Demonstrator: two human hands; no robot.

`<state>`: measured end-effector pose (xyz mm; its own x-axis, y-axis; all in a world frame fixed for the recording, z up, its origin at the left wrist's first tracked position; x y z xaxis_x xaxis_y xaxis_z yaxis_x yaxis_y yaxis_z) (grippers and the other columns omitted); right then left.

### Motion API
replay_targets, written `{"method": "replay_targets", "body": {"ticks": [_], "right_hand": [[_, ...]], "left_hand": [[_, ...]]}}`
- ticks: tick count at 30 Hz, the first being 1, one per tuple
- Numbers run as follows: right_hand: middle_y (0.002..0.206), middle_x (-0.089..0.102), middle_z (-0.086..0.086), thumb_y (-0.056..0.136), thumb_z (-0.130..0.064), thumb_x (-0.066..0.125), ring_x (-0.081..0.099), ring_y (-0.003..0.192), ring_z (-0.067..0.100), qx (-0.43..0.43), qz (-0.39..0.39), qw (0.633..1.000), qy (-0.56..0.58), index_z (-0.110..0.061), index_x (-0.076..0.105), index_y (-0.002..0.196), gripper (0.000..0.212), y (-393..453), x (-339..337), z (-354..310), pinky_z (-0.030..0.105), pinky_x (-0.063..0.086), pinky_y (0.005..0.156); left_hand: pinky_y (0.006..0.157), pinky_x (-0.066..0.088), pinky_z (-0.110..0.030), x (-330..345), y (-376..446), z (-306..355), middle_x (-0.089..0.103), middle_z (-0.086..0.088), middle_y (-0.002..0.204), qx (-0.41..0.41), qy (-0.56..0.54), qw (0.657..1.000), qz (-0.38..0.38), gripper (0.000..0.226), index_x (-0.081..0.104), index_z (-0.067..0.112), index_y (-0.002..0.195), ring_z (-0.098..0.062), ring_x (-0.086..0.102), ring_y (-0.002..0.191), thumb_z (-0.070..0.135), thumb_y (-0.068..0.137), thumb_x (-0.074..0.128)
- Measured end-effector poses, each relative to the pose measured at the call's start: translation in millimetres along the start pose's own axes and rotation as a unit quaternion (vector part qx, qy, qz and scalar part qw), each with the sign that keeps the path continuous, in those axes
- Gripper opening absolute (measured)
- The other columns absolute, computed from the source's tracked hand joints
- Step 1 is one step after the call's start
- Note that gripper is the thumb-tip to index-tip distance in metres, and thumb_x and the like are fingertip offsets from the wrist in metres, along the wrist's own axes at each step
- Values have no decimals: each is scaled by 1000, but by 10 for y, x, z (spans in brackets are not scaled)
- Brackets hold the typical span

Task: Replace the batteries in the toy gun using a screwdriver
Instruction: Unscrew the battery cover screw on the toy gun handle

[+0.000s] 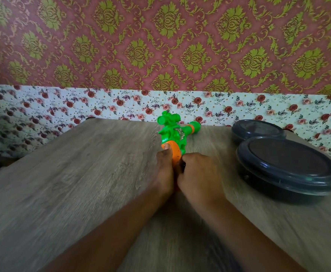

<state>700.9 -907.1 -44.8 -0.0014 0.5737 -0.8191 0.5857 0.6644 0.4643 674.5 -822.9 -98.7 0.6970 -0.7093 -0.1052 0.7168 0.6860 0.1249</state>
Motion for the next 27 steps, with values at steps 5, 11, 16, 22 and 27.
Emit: {"method": "replay_targets", "body": {"ticks": [5,11,16,22,27], "right_hand": [[108,58,8,90,-11,40,59,97,27,-10,-18,999,-43,-9,54,103,19,-30,7,-70,34,44,75],[112,55,7,89,-8,41,59,98,28,-19,-31,998,-45,-10,50,107,20,-74,-1,-66,34,44,74],[104,57,6,83,-10,50,57,94,26,-23,-32,999,-2,-10,55,100,17,-24,19,-9,31,40,71],[96,62,5,83,-23,60,59,91,23,69,-98,992,-27,-15,61,92,13,42,8,398,34,49,75],[104,61,7,81,-21,62,59,98,26,101,-168,977,-81,-14,60,98,18,25,90,581,40,52,81]], "left_hand": [[110,35,-44,-31,-105,142,37,-17,146,34,49,998,-2,83,33,4,142,-24,44,125,50,75,20],[109,36,-53,4,255,-465,56,-16,129,-73,-141,987,24,123,48,13,128,-31,53,122,100,41,42],[112,34,-43,4,32,-85,51,-11,138,-90,-164,982,23,69,42,14,132,-23,51,123,66,91,21],[105,42,-49,-49,137,-195,59,-16,128,-94,-156,981,68,73,49,14,132,-29,61,108,69,87,33],[69,44,-26,-170,174,-126,60,-3,76,-13,-67,994,90,19,58,10,91,-10,56,67,28,89,64]]}}
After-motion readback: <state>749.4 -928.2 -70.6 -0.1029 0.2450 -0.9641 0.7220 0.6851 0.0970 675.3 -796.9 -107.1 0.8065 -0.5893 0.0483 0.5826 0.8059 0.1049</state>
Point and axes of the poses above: each hand's wrist, its own y-axis towards the middle knuckle, its own x-axis out of the palm, z = x × y, the point moved 6 cm from there along y, towards the middle knuckle
